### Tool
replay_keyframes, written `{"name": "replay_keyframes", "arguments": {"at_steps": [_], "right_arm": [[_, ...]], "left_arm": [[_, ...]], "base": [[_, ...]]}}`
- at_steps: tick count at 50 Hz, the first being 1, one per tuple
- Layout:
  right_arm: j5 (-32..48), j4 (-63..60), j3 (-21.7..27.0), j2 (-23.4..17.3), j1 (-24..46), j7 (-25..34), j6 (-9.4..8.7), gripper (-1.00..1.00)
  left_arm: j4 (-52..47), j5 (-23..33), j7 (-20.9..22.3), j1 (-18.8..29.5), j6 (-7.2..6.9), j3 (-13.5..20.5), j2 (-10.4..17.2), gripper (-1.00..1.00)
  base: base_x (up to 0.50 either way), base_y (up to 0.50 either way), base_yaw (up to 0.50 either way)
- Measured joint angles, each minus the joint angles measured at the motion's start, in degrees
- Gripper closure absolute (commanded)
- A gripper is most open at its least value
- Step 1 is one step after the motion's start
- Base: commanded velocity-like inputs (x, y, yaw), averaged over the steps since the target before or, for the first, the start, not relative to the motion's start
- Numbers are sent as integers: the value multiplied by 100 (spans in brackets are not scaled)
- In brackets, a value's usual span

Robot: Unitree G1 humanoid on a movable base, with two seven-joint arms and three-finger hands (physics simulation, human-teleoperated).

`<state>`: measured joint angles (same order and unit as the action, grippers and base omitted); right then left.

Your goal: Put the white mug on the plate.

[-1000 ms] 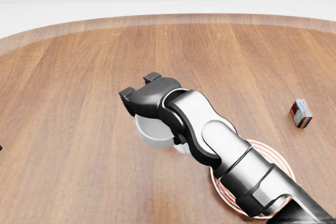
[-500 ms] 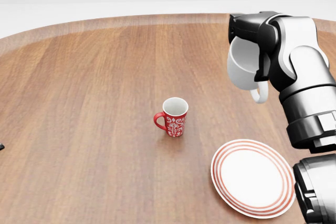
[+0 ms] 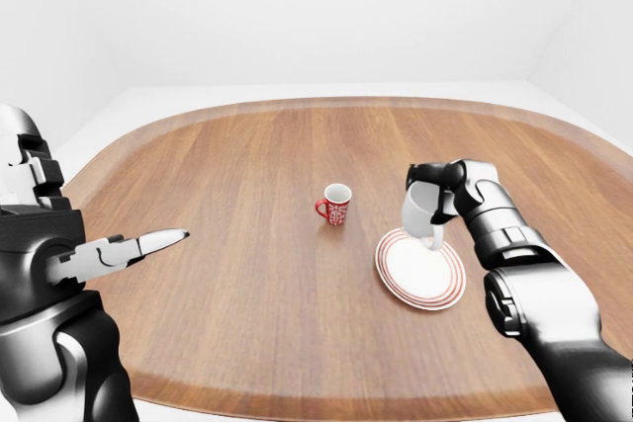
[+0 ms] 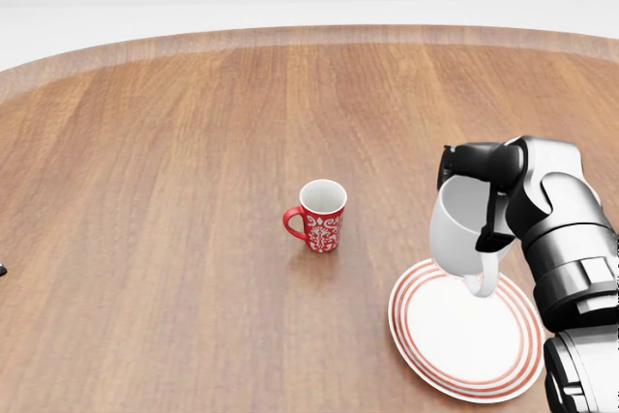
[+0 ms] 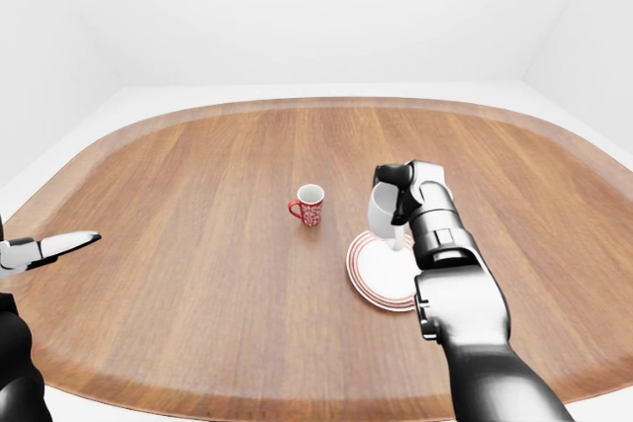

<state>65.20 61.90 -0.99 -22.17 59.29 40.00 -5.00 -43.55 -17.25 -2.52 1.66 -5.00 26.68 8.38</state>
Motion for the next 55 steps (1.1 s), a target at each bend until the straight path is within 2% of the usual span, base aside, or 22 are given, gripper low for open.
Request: {"name": "replay_keyframes", "arguments": {"at_steps": [28, 55], "right_arm": [[-456, 652, -109, -27, -693, 0, 0, 100], [-670, 940, -99, -45, -824, -56, 0, 100]], "left_arm": [[-41, -5, -10, 12, 0, 8, 5, -100], [-49, -20, -9, 17, 0, 24, 19, -100]], "base": [[0, 0, 0], [0, 0, 0]]}}
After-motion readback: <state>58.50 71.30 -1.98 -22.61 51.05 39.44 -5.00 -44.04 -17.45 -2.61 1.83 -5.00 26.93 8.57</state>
